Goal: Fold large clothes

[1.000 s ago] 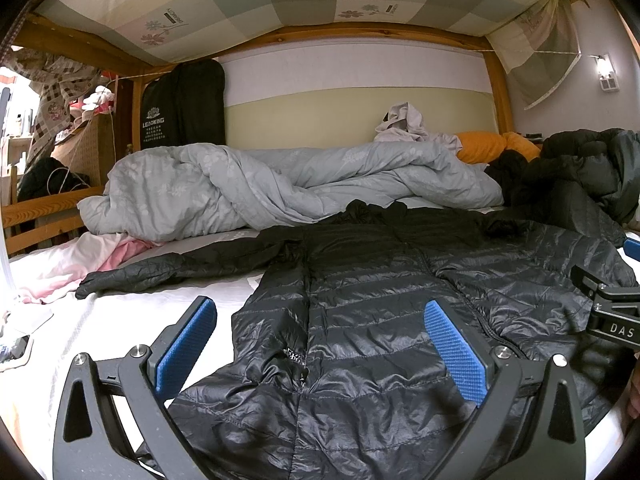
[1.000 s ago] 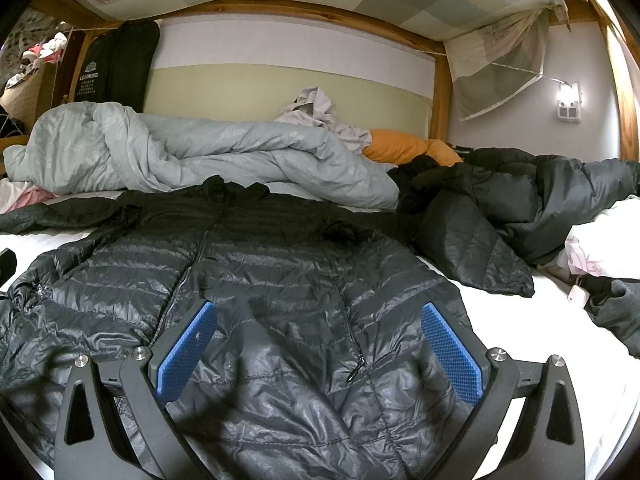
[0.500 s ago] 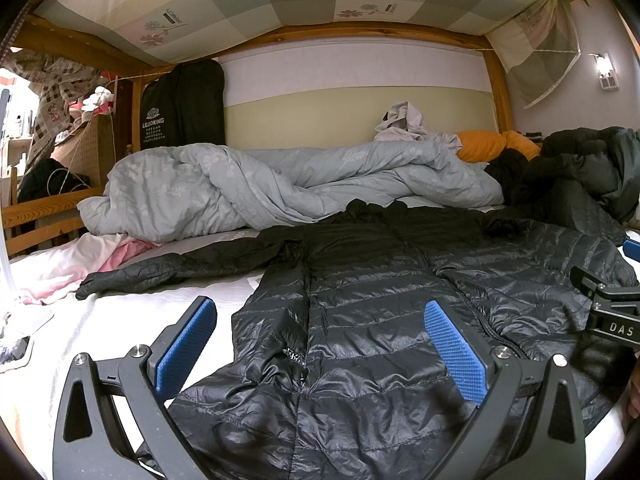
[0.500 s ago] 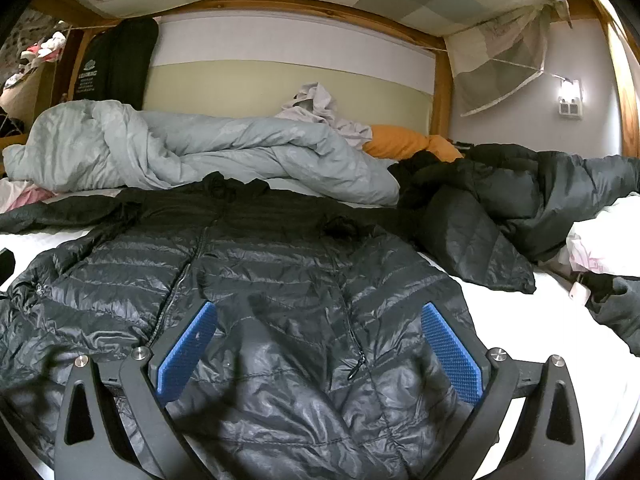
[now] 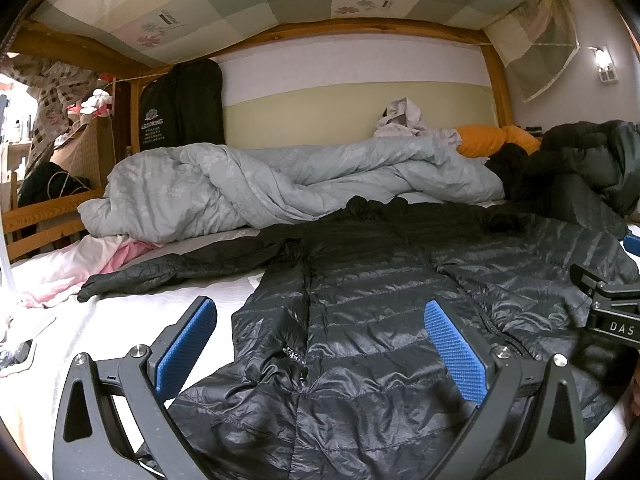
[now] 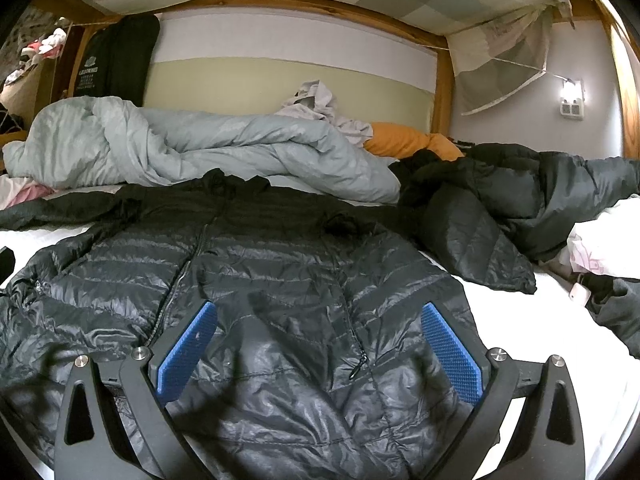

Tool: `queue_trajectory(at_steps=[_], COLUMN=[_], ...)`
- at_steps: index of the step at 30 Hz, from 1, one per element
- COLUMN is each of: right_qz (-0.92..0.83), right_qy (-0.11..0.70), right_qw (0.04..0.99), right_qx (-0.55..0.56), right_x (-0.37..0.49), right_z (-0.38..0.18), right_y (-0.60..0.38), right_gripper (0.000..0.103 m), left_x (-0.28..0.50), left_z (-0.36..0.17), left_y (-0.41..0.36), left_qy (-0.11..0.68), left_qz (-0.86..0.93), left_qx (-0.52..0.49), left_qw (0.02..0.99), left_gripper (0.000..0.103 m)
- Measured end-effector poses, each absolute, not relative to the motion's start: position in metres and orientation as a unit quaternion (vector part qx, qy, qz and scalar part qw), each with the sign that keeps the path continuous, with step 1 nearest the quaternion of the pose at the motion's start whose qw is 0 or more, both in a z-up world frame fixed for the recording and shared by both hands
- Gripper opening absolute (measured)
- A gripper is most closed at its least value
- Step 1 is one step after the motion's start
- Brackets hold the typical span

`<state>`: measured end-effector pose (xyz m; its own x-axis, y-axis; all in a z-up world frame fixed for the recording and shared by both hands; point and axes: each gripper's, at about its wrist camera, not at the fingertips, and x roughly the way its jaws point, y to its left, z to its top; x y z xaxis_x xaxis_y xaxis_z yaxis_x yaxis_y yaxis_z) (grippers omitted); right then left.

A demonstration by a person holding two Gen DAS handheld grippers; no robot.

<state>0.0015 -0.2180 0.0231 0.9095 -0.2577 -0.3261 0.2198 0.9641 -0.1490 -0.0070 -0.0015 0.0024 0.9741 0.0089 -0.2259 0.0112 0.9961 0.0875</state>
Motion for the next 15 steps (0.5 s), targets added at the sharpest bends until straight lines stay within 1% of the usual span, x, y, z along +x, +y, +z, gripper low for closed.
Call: queue_trajectory(at_steps=[5,8,11,15], right_qz=[-0.105,-0.077,-0.059,-0.024], right_qy=[0.179,0.185,0.217,0.272], right_qw=[0.977,0.979,0.973,0.959], right_qx=[-0.046,-0.035,-0.051,-0.068], right_x=[-0.005,-0.023,-0.035,-0.052], right_z=[0.028,0.036,0.043,0.035], right_y=[-0.220,-0.226,-0.227,-0.228], right_gripper=[0.103,0.103,0.103,0.103], left_x=[-0.020,-0.035,-0.049,-0.067], left_z=[0.004,0.005,0.003,-0.018], left_y=[0.008,0.010,-0.005,-0.025], left_qy=[0.138,0.179,0.209,0.261], left_qz=[-0.035,-0.064,-0.094,-0.146], left_qx=[0.046,0.083,0.134,0.198], left_qw=[0.989,0.978,0.964,0.933], left_gripper=[0.103,0.103,0.103,0.103])
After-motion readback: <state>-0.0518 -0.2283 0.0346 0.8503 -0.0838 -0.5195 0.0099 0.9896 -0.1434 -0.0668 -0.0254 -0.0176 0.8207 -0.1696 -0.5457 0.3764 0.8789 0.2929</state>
